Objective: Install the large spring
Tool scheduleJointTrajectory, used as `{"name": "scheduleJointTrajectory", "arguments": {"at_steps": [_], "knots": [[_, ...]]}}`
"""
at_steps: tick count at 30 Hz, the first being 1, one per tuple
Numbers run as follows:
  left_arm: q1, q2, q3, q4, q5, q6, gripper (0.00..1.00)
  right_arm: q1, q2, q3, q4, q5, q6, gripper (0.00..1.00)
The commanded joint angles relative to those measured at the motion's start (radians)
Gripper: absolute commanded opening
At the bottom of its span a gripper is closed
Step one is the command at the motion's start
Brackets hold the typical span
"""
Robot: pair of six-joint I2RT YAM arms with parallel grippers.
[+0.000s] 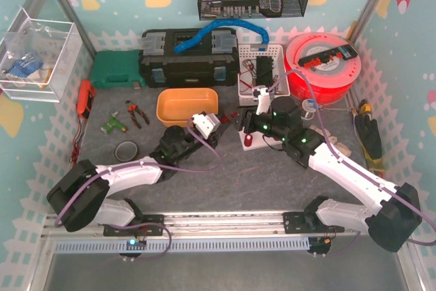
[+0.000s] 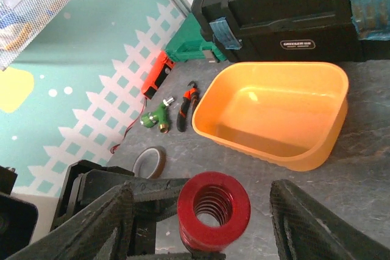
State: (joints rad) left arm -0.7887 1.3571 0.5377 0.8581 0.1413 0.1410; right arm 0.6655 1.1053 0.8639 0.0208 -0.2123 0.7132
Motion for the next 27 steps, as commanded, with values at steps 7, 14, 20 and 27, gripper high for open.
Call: {"name": "scheduleJointTrajectory", "arguments": {"at_steps": [7,14,20,27], "knots": [[-0.021,-0.041,-0.021,0.068,0.007,0.044,0.10,-0.007,0.070,-0.016,0.108,-0.110,0.061,0.58],[-0.021,-0.019,-0.017,0.040,-0.123,0.044,0.38,-0.006,0.057,-0.043,0.163,-0.096,0.034,0.05],[-0.018,-0.016,-0.024,-0.029,-0.213,0.003,0.74,-0.007,0.017,-0.103,0.171,0.167,-0.068,0.00],[0.022,-0.037,-0.070,-0.100,-0.387,-0.138,0.99,-0.007,0.034,-0.168,0.230,0.439,-0.242,0.00]]}}
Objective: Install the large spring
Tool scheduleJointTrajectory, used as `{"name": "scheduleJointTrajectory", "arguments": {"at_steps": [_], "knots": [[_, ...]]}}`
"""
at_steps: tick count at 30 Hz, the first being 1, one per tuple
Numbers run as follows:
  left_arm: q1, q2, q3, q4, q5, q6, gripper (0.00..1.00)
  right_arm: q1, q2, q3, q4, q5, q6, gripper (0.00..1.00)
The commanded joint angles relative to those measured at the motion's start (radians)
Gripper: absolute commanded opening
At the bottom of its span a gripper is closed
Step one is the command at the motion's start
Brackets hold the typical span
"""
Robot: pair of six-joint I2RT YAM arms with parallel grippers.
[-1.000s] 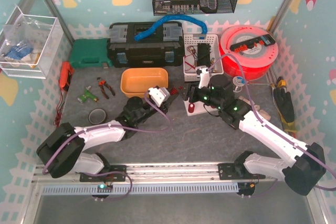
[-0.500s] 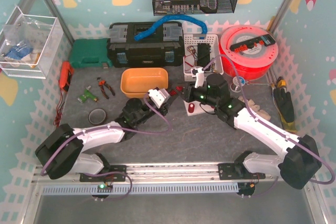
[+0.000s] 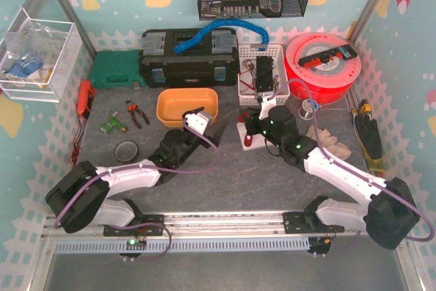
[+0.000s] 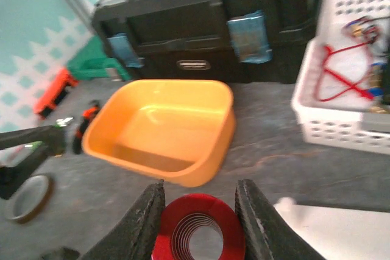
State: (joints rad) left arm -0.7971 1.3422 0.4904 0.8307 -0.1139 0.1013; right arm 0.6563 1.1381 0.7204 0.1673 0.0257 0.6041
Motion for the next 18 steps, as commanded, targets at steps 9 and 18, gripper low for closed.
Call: {"name": "scheduleJointTrajectory", "arguments": {"at_steps": [9,18], "knots": [[0.125,-0.109,-0.075,-0.174,-0.186,-0.268,0.99,0.003,0.132,-0.045,0.196,0.291,-0.277,0.00],[0.141,-0.177,-0.130,-0.176,-0.233,-0.290,0.99,0.000,0.303,0.019,0.255,0.254,-0.275,0.00]]}}
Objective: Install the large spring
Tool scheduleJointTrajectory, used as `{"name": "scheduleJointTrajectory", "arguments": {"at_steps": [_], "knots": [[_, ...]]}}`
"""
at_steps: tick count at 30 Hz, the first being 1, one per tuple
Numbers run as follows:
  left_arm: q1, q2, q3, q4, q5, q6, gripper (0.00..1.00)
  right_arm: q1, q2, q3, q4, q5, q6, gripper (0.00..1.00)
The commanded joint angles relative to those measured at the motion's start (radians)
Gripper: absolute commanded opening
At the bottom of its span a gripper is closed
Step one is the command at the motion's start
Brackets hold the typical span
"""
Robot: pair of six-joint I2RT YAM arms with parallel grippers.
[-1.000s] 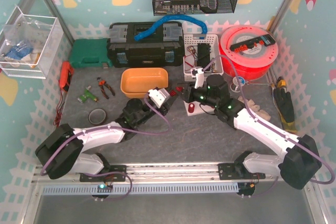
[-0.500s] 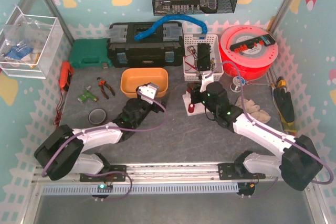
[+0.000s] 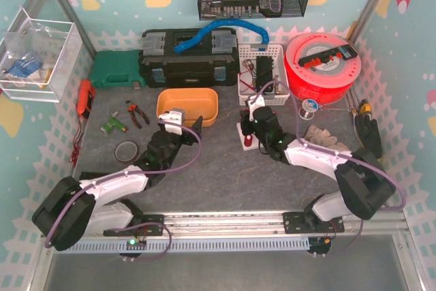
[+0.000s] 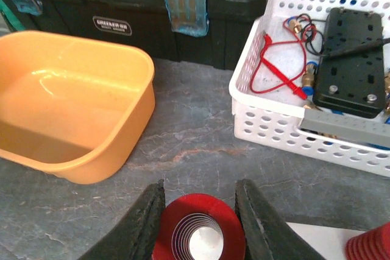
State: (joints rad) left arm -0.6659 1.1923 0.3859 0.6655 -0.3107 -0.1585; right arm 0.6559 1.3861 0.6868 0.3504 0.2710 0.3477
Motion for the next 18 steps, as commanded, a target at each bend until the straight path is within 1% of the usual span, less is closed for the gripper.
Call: {"name": "scheduleJointTrajectory", "arguments": {"at_steps": [1,5,9,18], "knots": [[0.012,-0.032,-0.028,-0.016,-0.042,-0.028,0.99,-0.001,0.071,0.058,0.078,0.010,-0.018,0.00],[0.029,-0.063,-0.042,-0.024,-0.051,-0.017,0.99,-0.001,0.121,0.075,0.097,-0.005,-0.019,0.00],[0.039,-0.095,-0.056,-0.019,-0.049,-0.014,0.99,-0.001,0.157,0.087,0.097,0.025,-0.025,0.00],[0.046,-0.103,-0.061,-0.009,-0.042,-0.009,0.99,-0.002,0.208,0.094,0.089,0.041,-0.025,0.00]]}}
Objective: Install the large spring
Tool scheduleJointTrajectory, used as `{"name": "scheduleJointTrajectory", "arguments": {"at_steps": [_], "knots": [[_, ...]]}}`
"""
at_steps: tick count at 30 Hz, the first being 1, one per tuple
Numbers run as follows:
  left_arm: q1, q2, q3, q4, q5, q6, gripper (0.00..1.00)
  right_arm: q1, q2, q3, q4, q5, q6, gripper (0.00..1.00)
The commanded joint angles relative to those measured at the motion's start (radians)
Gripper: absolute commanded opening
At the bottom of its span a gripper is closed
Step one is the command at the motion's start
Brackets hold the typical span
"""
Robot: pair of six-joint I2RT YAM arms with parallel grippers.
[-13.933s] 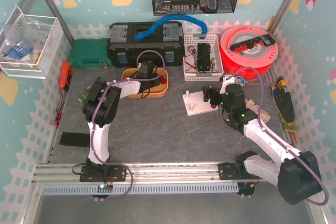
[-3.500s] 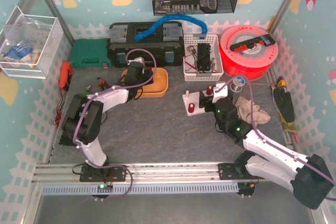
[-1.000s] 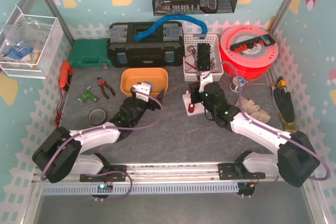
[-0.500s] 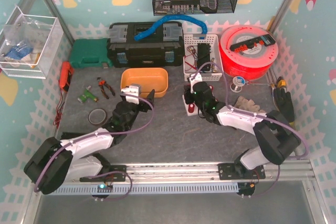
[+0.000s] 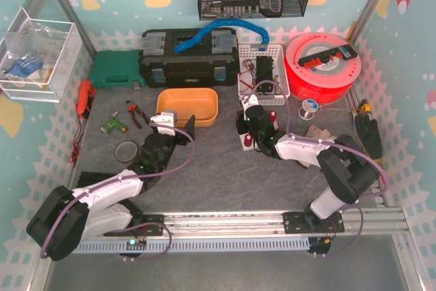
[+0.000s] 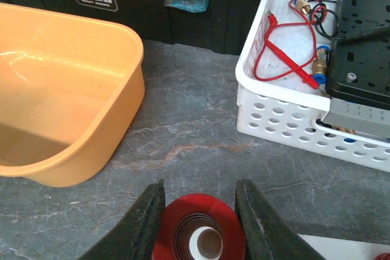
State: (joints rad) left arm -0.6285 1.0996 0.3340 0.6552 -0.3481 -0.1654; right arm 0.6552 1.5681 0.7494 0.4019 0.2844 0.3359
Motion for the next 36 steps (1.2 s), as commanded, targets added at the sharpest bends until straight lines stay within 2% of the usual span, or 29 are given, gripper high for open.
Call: {"name": "scheduleJointTrajectory", "arguments": {"at_steps": [1,4,14,22,25,28,30,32,36], "knots": [[0.008,-0.010,-0.009,0.002,-0.005,-0.001,0.99,-0.002,0.033,0.034,0.036,0.027,-0.013,0.00],[0.009,-0.008,-0.010,0.004,-0.006,0.000,0.99,-0.002,0.050,0.041,0.029,0.024,-0.007,0.04],[0.010,-0.013,-0.008,-0.007,-0.005,-0.012,0.99,-0.005,0.055,0.063,-0.024,0.030,0.019,0.47],[0.010,-0.042,0.007,-0.047,0.000,-0.030,0.99,-0.009,-0.059,0.074,-0.115,0.038,0.035,0.65],[0.011,-0.047,0.013,-0.039,-0.005,-0.003,0.99,-0.013,-0.143,0.059,-0.135,0.092,0.024,0.76],[0.012,-0.034,0.006,-0.006,-0.074,0.044,0.99,-0.024,-0.230,0.017,-0.122,0.222,-0.006,0.88],[0.022,-0.018,-0.007,0.044,-0.156,0.075,0.99,-0.038,-0.290,-0.027,-0.066,0.312,-0.053,0.93],[0.059,-0.008,-0.025,0.089,-0.177,0.099,0.99,-0.061,-0.350,-0.078,0.012,0.398,-0.102,0.98],[0.195,-0.013,-0.048,0.102,-0.090,0.087,0.99,-0.163,-0.399,-0.171,0.156,0.461,-0.232,0.99]]}}
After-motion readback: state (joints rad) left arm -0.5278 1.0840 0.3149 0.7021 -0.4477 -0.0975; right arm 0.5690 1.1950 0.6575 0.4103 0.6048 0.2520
